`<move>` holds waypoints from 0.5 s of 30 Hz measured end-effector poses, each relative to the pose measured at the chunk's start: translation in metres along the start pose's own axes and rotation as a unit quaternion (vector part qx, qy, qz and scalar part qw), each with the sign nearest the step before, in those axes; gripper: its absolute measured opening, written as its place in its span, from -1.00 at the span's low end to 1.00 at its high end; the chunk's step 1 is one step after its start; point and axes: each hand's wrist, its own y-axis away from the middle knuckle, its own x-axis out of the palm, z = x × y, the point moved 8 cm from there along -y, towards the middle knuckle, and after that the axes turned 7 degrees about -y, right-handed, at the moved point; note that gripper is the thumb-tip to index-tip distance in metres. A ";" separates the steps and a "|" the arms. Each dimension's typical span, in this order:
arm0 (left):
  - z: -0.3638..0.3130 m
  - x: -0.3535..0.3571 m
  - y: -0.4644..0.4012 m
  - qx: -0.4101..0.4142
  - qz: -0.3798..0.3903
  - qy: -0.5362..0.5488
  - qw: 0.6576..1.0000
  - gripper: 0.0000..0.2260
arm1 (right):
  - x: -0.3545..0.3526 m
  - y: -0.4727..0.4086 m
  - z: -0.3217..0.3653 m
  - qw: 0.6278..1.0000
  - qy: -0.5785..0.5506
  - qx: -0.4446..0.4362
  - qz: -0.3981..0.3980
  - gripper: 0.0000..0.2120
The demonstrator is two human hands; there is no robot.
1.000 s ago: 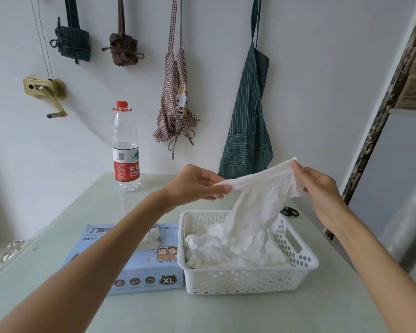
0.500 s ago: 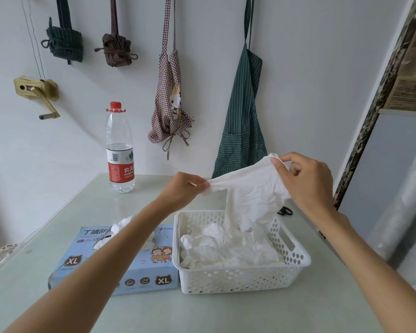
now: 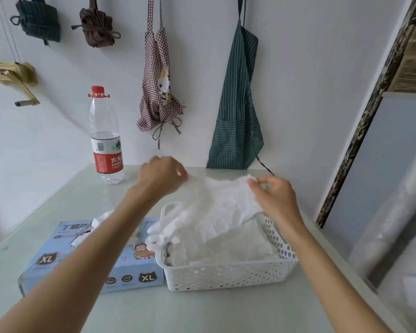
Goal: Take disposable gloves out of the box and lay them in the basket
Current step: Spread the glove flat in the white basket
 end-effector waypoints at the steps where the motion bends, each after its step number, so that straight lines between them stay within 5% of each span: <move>1: -0.009 0.020 -0.003 0.011 0.021 -0.026 0.999 -0.81 | 0.002 -0.003 -0.023 0.998 0.052 0.030 0.006 -0.81; 6: -0.037 0.073 -0.005 0.062 0.008 -0.070 0.996 -0.85 | 0.005 -0.007 -0.082 0.962 0.263 0.064 0.027 -0.79; 12: -0.037 0.078 0.008 0.098 0.005 0.033 0.995 -0.79 | 0.008 -0.010 -0.082 0.927 0.372 0.009 0.035 -0.78; 15: -0.025 0.079 0.017 0.144 0.091 -0.066 0.983 -0.68 | 0.011 -0.009 -0.082 0.915 0.402 -0.008 0.046 -0.78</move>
